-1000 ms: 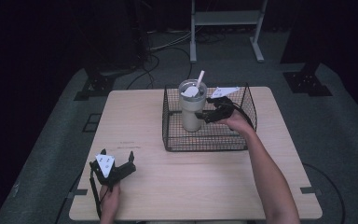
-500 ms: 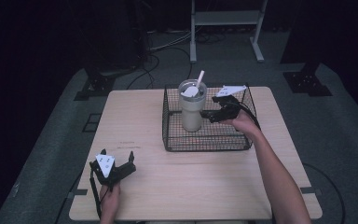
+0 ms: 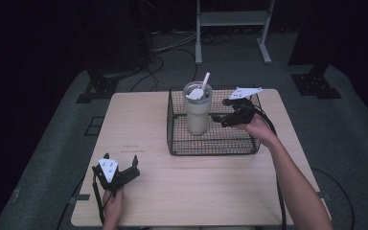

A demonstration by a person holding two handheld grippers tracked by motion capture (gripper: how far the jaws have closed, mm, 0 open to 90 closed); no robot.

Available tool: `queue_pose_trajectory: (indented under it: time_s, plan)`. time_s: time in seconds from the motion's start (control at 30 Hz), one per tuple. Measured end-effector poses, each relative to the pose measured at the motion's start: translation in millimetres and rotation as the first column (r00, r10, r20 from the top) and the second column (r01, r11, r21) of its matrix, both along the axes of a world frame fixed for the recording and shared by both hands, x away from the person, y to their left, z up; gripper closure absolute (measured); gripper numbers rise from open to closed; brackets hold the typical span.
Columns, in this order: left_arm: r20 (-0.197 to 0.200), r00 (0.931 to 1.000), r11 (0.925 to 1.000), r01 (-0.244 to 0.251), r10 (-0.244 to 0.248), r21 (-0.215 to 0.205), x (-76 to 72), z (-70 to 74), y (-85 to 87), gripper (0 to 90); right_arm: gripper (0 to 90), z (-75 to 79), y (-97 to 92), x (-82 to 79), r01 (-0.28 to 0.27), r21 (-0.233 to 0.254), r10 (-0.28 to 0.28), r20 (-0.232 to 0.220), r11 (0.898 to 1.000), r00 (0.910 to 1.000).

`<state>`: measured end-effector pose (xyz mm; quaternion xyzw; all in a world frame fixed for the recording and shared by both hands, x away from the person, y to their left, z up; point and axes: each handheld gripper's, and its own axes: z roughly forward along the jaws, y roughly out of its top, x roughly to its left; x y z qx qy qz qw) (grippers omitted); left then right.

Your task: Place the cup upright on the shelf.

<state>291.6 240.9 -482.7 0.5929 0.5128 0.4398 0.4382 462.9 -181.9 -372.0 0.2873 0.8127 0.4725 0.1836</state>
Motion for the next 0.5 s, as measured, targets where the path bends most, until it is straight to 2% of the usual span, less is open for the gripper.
queue_pose_trajectory:
  time_s: [0.37, 0.5]
  plan:
    - [-0.001, 1.0, 1.0, 0.0, 0.0, 0.002, -0.1, 0.0, -0.4, 0.0, 9.0, 7.4, -11.2, -15.1, 0.003, -0.024, -0.002, 0.007, 1.0, 1.0]
    - [-0.001, 1.0, 1.0, -0.001, 0.001, 0.0, 0.0, 0.0, -0.2, 0.0, 9.0, 8.2, -16.5, -18.2, 0.009, -0.024, -0.009, -0.01, 1.0, 0.9999]
